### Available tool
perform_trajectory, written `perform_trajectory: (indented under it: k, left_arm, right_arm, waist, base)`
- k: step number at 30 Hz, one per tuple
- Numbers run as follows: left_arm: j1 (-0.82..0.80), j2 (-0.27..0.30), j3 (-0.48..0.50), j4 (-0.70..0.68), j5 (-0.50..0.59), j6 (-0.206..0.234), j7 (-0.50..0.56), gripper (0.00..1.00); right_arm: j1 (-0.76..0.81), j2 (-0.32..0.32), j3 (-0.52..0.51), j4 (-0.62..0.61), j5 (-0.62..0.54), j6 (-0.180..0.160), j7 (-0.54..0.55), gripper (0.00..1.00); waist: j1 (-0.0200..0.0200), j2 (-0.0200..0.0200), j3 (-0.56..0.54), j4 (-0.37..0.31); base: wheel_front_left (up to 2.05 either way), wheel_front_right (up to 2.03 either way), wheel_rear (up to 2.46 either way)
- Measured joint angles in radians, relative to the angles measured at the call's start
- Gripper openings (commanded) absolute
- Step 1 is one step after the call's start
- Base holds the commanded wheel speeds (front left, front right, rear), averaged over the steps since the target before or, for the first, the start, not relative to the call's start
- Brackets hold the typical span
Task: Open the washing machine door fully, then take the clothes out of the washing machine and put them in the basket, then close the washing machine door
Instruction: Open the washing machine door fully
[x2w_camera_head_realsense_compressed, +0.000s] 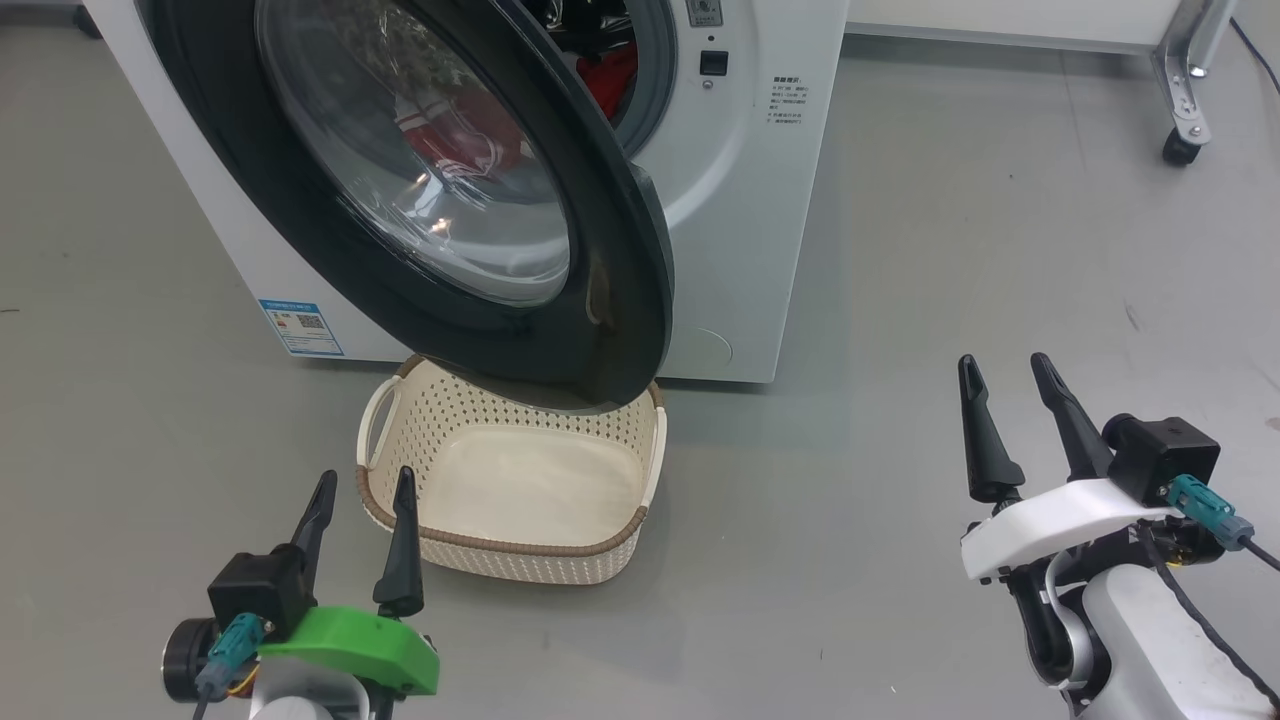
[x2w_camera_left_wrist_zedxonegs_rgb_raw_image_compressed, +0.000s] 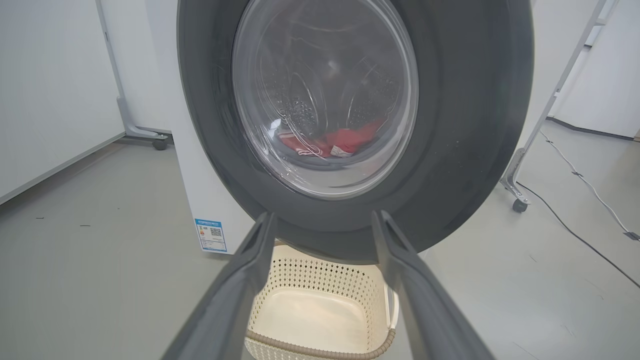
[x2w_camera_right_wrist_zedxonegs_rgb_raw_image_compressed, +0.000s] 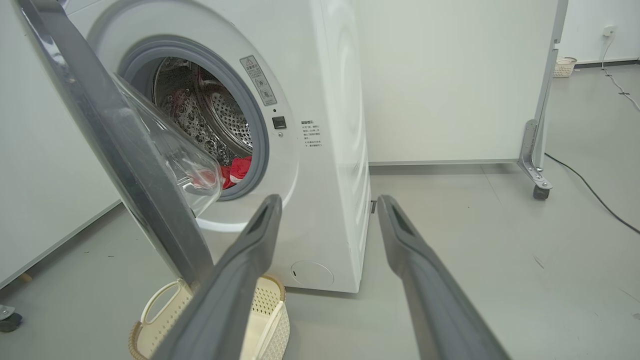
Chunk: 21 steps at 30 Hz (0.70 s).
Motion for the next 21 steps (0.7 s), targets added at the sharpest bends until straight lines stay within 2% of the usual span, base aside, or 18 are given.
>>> perform_trajectory:
  k: [21]
  left_arm:
    - [0.0, 0.0, -0.016, -0.014, 0.0, -0.009, 0.0, 1.0]
  right_arm:
    - [-0.005, -0.012, -0.02, -0.043, -0.009, 0.004, 0.0, 1.0]
  waist:
    - [0.0, 0.0, 0.037, 0.011]
  base:
    - [0.0, 0.0, 0.0]
